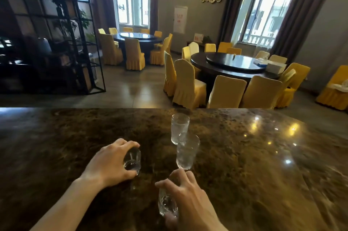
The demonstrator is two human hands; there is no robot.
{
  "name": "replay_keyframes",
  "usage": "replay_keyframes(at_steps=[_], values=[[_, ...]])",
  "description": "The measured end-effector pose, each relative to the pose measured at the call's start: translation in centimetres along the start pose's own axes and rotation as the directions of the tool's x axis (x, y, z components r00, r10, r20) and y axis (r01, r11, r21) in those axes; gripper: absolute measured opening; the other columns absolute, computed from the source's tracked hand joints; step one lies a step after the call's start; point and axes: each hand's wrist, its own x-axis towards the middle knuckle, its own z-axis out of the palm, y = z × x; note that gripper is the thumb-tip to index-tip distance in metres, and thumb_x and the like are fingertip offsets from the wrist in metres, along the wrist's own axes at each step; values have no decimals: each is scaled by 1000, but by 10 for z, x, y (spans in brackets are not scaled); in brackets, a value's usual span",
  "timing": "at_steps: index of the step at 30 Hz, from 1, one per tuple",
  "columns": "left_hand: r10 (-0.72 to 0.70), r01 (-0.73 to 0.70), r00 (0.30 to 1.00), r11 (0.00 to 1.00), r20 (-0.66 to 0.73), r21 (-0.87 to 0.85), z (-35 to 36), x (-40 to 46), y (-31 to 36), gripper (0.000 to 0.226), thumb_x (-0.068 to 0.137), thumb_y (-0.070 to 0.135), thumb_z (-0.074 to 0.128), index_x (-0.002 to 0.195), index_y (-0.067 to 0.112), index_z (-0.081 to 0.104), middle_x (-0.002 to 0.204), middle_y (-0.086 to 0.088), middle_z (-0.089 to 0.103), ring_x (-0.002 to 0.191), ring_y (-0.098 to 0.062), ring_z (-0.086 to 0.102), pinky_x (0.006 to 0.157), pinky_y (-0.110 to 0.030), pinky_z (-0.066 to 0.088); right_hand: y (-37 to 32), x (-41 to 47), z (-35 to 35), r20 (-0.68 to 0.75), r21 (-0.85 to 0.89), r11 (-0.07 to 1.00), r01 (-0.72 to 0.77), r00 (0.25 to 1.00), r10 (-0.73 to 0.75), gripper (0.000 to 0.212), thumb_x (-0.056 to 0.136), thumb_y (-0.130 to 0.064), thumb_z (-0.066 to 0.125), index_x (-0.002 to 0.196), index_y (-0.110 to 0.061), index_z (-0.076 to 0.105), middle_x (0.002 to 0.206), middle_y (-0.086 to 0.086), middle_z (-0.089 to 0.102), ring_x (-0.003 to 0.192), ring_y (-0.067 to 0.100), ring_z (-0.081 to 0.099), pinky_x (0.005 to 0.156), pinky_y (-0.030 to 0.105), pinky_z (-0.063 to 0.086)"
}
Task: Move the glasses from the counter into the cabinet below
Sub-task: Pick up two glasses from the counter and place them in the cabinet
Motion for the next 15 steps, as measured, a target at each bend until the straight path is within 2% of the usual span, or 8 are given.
replay_keyframes(at_steps=[5, 10, 15], values=[[-76, 74, 997, 996, 33, 47, -2, -97, 60, 83, 58, 67, 75, 134, 50, 46, 121, 27, 51, 102, -4, 60, 87, -26, 51, 25, -95, -8, -57, -39, 999, 26, 998, -28, 69, 80, -38, 76, 140, -46, 42, 133, -10, 35, 121, 14, 34, 84, 30, 56], [-113, 111, 990, 993, 79, 37, 14, -174, 108, 82, 57, 68, 76, 131, 52, 46, 113, 30, 51, 94, 0, 59, 81, -18, 50, 44, -174, -7, -45, -51, 999, 5, 999, -8, 69, 77, -37, 77, 138, -45, 44, 130, -10, 37, 120, 14, 36, 82, 33, 58], [-132, 130, 987, 991, 88, 26, 25, -223, 138, 82, 60, 64, 78, 134, 51, 46, 118, 29, 50, 99, -2, 59, 87, -23, 53, 51, -217, -1, -54, -69, 997, -30, 998, 27, 67, 80, -38, 77, 139, -44, 46, 131, -10, 38, 120, 13, 36, 84, 30, 57]])
